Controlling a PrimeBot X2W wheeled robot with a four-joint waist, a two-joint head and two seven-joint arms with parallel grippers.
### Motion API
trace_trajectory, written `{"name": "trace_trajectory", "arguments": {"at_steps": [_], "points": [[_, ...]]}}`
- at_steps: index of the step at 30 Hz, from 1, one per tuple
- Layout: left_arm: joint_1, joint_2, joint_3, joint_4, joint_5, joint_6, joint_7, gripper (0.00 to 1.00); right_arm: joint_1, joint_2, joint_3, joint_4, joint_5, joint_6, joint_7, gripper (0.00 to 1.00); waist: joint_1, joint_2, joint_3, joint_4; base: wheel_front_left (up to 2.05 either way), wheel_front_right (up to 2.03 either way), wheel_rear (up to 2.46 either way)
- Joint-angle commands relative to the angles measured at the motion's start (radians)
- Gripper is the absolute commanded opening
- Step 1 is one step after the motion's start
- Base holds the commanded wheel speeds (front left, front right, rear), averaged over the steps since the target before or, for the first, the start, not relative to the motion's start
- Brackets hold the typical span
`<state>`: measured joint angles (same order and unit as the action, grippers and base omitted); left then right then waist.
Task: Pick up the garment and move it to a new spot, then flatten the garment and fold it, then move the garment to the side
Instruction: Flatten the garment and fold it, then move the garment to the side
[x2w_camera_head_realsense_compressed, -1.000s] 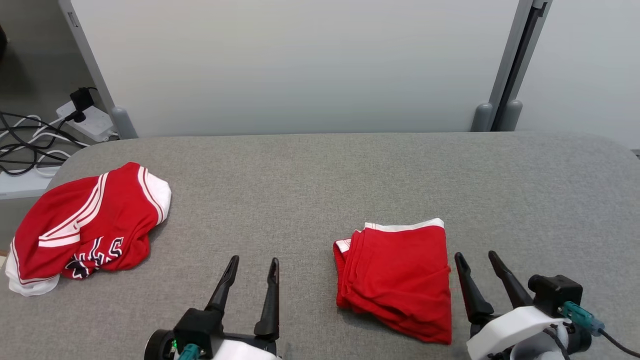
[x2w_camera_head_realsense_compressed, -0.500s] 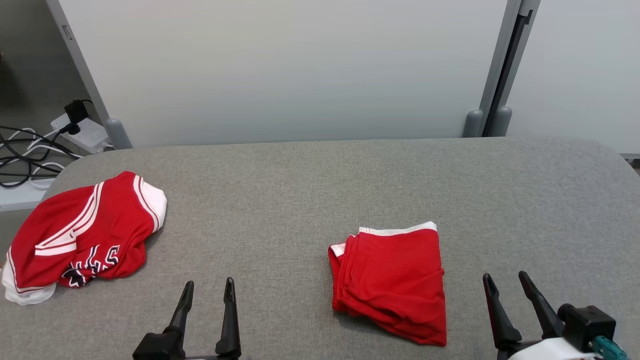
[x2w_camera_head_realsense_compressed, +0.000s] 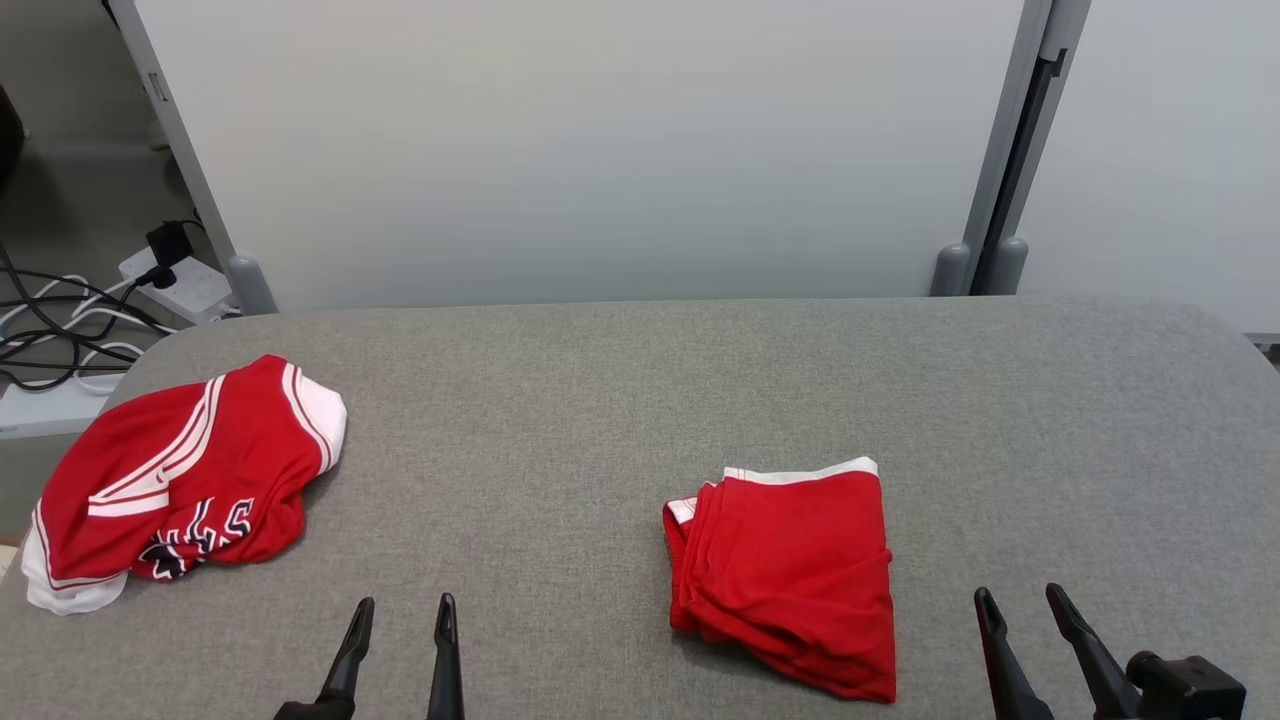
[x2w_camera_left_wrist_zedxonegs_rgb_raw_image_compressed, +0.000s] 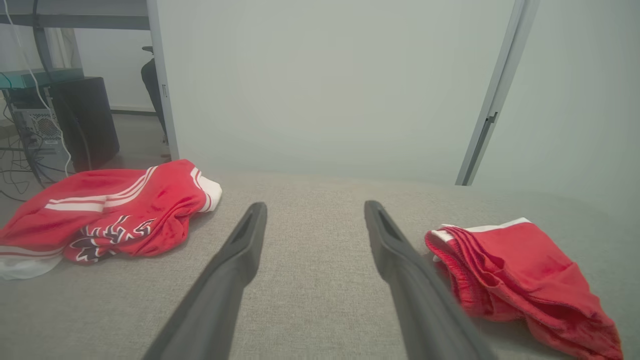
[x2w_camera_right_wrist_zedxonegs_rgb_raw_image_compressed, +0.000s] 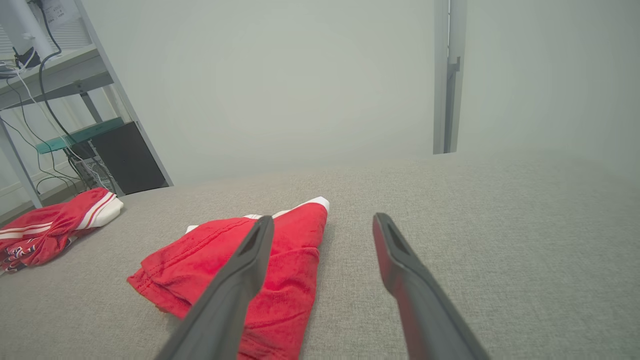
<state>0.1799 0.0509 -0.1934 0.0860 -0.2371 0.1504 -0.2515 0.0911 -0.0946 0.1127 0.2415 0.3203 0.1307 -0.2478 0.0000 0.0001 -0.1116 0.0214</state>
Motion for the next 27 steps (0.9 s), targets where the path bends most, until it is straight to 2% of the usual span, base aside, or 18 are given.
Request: {"name": "trace_trajectory", "arguments": {"at_steps": [1, 27], "points": [[-0.028, -0.001, 0.035, -0.018, 0.007, -0.005, -0.01, 1.0, -0.016, -0.011, 0.024, -0.027, -0.006, 0.0, -0.014, 1.0, 0.0, -0.0001, -0.003, 0.002, 0.0, 0.0, 0.0], [-0.031, -0.001, 0.018, 0.011, 0.029, -0.006, -0.01, 1.0, -0.01, 0.009, 0.025, -0.026, 0.015, 0.0, -0.014, 1.0, 0.0, -0.0001, -0.006, 0.009, 0.0, 0.0, 0.0]]}}
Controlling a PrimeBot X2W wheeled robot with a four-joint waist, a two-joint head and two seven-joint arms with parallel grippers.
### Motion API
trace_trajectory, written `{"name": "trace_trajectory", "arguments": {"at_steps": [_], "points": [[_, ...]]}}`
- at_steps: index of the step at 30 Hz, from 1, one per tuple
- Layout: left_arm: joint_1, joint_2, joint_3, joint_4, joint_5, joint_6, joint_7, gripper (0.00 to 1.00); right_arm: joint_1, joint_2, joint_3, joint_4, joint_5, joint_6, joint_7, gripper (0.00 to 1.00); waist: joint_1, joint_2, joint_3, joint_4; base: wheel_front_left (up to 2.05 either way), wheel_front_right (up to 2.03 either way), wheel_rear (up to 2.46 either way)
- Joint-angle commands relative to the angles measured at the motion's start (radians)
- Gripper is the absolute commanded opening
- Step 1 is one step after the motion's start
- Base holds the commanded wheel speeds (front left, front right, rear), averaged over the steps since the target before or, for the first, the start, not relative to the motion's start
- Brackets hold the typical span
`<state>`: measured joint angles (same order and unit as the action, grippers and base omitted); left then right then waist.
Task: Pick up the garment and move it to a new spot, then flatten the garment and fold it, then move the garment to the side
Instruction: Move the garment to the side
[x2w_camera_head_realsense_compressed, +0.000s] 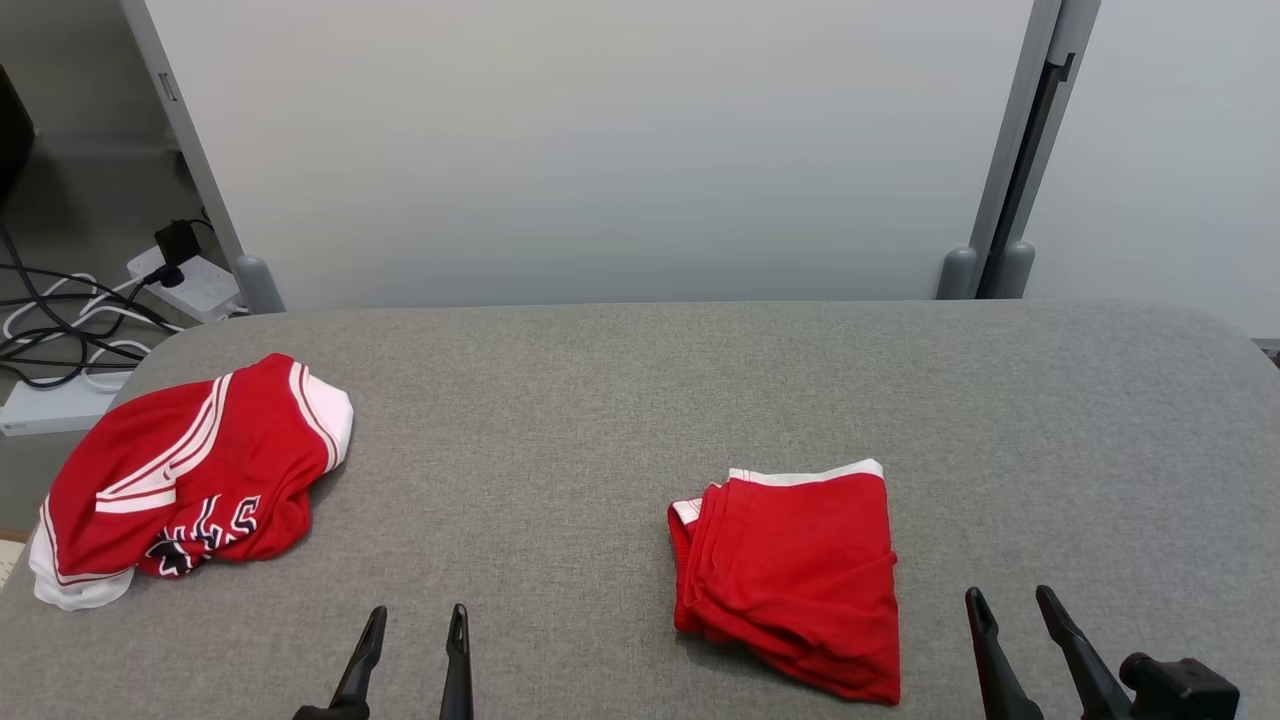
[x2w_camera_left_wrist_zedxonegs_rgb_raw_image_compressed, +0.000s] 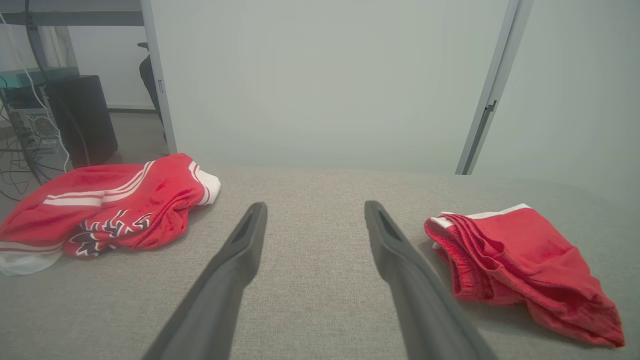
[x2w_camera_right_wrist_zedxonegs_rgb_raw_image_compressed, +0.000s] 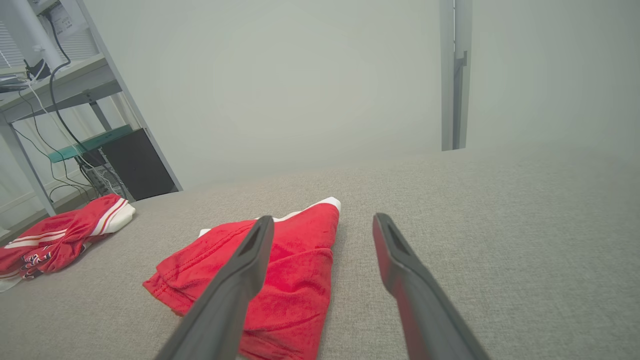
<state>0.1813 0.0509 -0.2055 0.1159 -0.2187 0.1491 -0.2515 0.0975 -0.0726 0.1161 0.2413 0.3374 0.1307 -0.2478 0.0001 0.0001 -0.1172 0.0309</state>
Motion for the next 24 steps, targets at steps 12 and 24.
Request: {"name": "trace_trajectory", "arguments": {"at_steps": [12, 24], "points": [[-0.057, -0.001, 0.013, -0.018, -0.004, -0.004, -0.01, 1.0, -0.13, -0.022, 0.103, 0.124, 0.284, 0.0, -0.014, 1.0, -0.0001, -0.0001, 0.038, 0.014, 0.0, 0.0, 0.0], [-0.104, -0.001, -0.036, 0.009, 0.021, -0.021, -0.01, 1.0, -0.388, -0.167, 0.286, 0.35, 0.721, 0.0, 0.128, 1.0, -0.0001, -0.0001, 0.103, 0.091, 0.0, 0.0, 0.0]]}}
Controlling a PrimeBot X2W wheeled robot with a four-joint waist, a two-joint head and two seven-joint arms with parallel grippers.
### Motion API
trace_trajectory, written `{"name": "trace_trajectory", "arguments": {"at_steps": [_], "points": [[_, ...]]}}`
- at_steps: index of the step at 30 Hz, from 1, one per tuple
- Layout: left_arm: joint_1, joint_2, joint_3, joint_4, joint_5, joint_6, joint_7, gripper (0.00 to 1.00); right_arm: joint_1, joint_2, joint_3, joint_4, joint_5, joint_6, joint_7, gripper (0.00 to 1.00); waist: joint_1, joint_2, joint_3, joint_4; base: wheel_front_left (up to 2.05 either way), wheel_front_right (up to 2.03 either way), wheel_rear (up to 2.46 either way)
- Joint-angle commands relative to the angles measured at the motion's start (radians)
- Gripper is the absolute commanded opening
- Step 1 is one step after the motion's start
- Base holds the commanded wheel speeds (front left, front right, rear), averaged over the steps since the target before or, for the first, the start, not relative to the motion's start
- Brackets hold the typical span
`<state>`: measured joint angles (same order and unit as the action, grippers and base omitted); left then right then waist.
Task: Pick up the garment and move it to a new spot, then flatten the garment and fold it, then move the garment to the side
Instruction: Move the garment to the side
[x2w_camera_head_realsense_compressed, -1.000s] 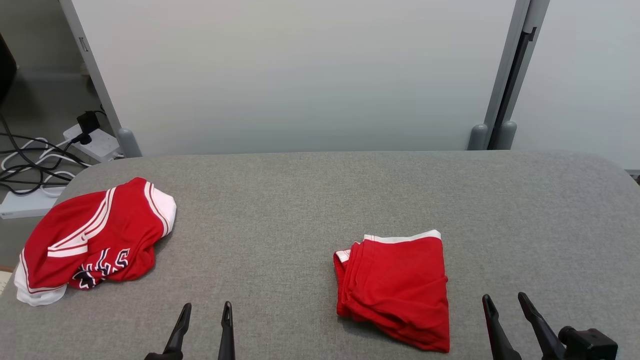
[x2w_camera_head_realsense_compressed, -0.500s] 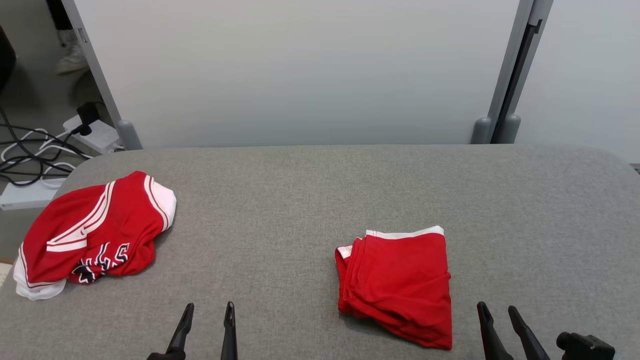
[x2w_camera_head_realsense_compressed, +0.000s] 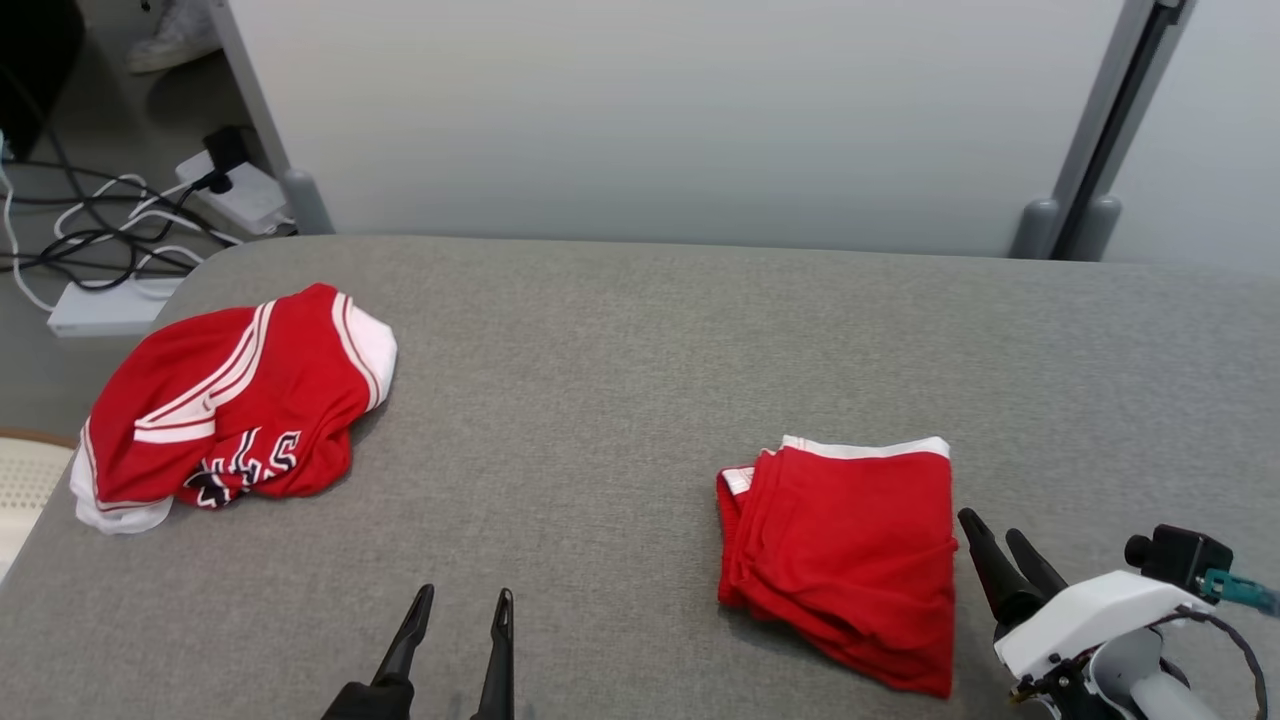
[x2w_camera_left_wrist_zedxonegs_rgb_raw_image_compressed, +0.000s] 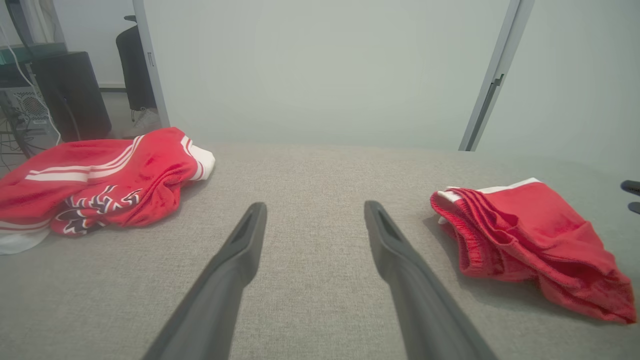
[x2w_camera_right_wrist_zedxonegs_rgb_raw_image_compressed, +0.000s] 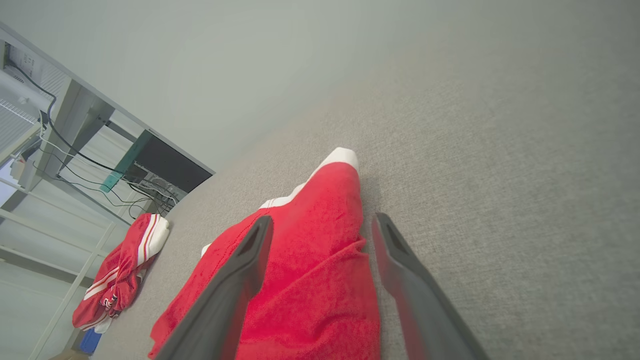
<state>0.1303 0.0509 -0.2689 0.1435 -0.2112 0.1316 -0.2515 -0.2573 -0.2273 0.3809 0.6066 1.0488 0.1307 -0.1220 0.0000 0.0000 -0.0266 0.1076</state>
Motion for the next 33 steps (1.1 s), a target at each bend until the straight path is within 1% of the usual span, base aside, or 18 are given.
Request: {"name": "trace_trajectory", "arguments": {"at_steps": [1, 4, 11, 16, 24, 25, 26, 27, 28, 29, 33], "points": [[-0.057, -0.001, 0.023, -0.017, 0.015, -0.005, -0.01, 1.0, -0.048, -0.023, 0.035, -0.001, 0.031, 0.0, 0.019, 1.0, 0.0, 0.0, 0.017, 0.023, 0.0, 0.0, 0.0], [-0.069, -0.001, 0.011, -0.011, 0.019, -0.005, -0.01, 1.0, -0.083, -0.049, 0.075, 0.03, 0.089, 0.0, 0.053, 1.0, 0.0, 0.0, 0.033, 0.046, 0.0, 0.0, 0.0], [-0.103, -0.001, -0.017, -0.002, 0.019, -0.007, -0.01, 1.0, -0.141, -0.082, 0.143, 0.116, 0.168, 0.0, 0.057, 1.0, 0.0, 0.0, 0.071, 0.082, 0.0, 0.0, 0.0], [-0.121, -0.001, -0.03, -0.001, 0.018, -0.003, -0.01, 1.0, -0.153, -0.081, 0.18, 0.175, 0.217, 0.0, 0.052, 1.0, 0.0, 0.0, 0.078, 0.103, 0.0, 0.0, 0.0], [-0.126, -0.001, -0.028, 0.002, 0.022, -0.004, -0.01, 1.0, -0.158, -0.068, 0.225, 0.206, 0.278, 0.0, 0.053, 1.0, 0.0, 0.0, 0.08, 0.119, 0.0, 0.0, 0.0], [-0.127, -0.001, -0.028, 0.002, 0.021, -0.004, -0.01, 1.0, -0.159, -0.069, 0.232, 0.206, 0.284, 0.0, 0.051, 0.76, 0.0, 0.0, 0.08, 0.12, 0.0, 0.0, 0.0], [-0.128, -0.001, -0.028, 0.002, 0.021, -0.004, -0.01, 1.0, -0.16, -0.069, 0.237, 0.206, 0.29, 0.0, 0.048, 0.47, 0.0, 0.0, 0.08, 0.122, 0.0, 0.0, 0.0], [-0.129, -0.001, -0.029, 0.003, 0.02, -0.004, -0.01, 1.0, -0.162, -0.07, 0.241, 0.206, 0.295, 0.0, 0.044, 0.36, 0.0, 0.0, 0.08, 0.124, 0.0, 0.0, 0.0], [-0.13, -0.001, -0.03, 0.003, 0.019, -0.004, -0.01, 1.0, -0.164, -0.073, 0.247, 0.207, 0.297, 0.0, 0.036, 0.23, 0.0, 0.0, 0.079, 0.126, 0.0, 0.0, 0.0], [-0.131, -0.001, -0.031, 0.004, 0.018, -0.004, -0.01, 1.0, -0.167, -0.076, 0.255, 0.209, 0.296, 0.0, 0.026, 0.0, 0.0, 0.0, 0.078, 0.128, 0.0, 0.0, 0.0], [-0.13, -0.001, -0.033, 0.007, 0.018, -0.002, -0.01, 1.0, -0.172, -0.082, 0.284, 0.215, 0.3, 0.0, 0.001, 0.0, 0.0, 0.0, 0.07, 0.13, 0.0, 0.0, 0.0]]}}
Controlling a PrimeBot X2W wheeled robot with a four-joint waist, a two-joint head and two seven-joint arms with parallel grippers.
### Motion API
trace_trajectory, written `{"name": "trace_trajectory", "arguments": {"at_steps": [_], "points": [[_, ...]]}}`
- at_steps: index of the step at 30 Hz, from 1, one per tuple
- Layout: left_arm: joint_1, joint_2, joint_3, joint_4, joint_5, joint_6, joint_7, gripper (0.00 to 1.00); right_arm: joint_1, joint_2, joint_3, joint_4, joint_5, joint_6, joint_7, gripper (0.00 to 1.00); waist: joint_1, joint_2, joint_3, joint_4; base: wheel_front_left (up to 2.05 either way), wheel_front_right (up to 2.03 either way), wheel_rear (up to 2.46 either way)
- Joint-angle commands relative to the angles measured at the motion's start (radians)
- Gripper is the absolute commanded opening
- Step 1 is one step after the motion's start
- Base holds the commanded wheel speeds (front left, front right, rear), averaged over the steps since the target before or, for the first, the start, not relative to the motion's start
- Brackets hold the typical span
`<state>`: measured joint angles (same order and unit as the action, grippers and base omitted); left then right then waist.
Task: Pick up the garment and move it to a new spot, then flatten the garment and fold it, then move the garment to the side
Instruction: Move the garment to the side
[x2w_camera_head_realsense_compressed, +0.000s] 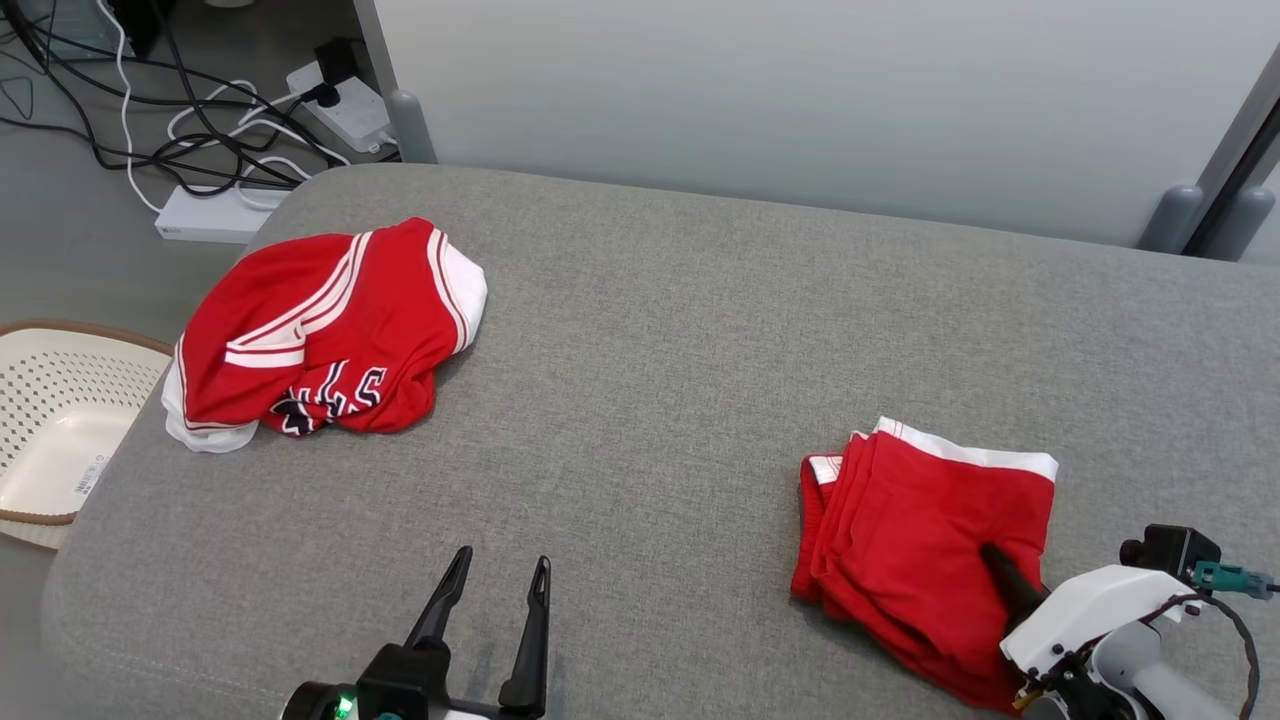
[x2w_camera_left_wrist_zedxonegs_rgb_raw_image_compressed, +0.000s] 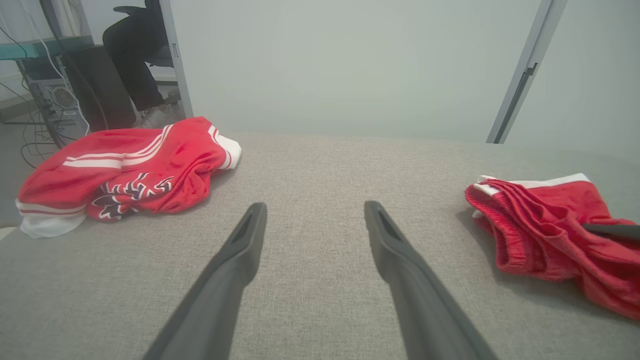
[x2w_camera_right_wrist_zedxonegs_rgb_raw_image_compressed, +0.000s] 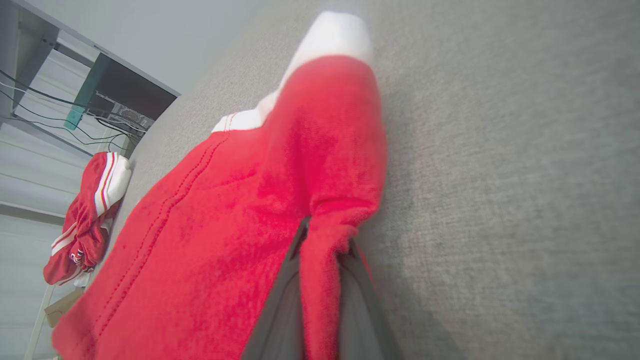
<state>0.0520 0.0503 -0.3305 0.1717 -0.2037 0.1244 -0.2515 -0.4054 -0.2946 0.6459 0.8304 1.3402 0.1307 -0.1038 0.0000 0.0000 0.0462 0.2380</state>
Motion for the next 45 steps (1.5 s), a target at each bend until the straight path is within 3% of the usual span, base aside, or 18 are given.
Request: {"name": "trace_trajectory", "arguments": {"at_steps": [1, 10, 17, 26, 35, 45], "points": [[-0.051, 0.0, 0.028, -0.021, 0.01, 0.006, -0.01, 1.0, -0.025, -0.016, 0.027, -0.011, 0.009, 0.0, -0.024, 0.0, 0.0, 0.0, -0.005, -0.001, 0.0, 0.0, 0.0], [-0.047, 0.0, 0.027, -0.026, 0.006, 0.007, -0.01, 1.0, -0.088, -0.067, 0.138, -0.048, -0.09, 0.0, -0.133, 0.0, 0.0, 0.0, -0.019, -0.021, 0.0, 0.0, 0.0], [-0.055, 0.0, 0.025, -0.027, 0.008, 0.01, -0.01, 1.0, -0.14, -0.081, 0.163, -0.055, -0.163, 0.0, -0.157, 0.0, 0.0, 0.0, -0.024, -0.072, 0.0, 0.0, 0.0], [-0.086, 0.0, 0.031, -0.035, 0.023, 0.014, -0.01, 1.0, -0.131, -0.075, 0.022, -0.07, -0.288, 0.0, -0.158, 0.0, 0.0, 0.0, -0.015, -0.173, 0.0, 0.0, 0.0], [-0.141, 0.0, 0.023, -0.028, 0.043, -0.002, -0.01, 1.0, -0.075, -0.043, -0.155, -0.076, -0.415, 0.0, -0.158, 0.0, 0.0, 0.0, 0.013, -0.333, 0.0, 0.0, 0.0], [-0.188, 0.0, -0.006, -0.01, 0.053, -0.011, -0.01, 1.0, -0.011, -0.012, -0.303, -0.095, -0.49, 0.0, -0.158, 0.0, 0.0, 0.0, 0.023, -0.446, 0.0, 0.0, 0.0]]}}
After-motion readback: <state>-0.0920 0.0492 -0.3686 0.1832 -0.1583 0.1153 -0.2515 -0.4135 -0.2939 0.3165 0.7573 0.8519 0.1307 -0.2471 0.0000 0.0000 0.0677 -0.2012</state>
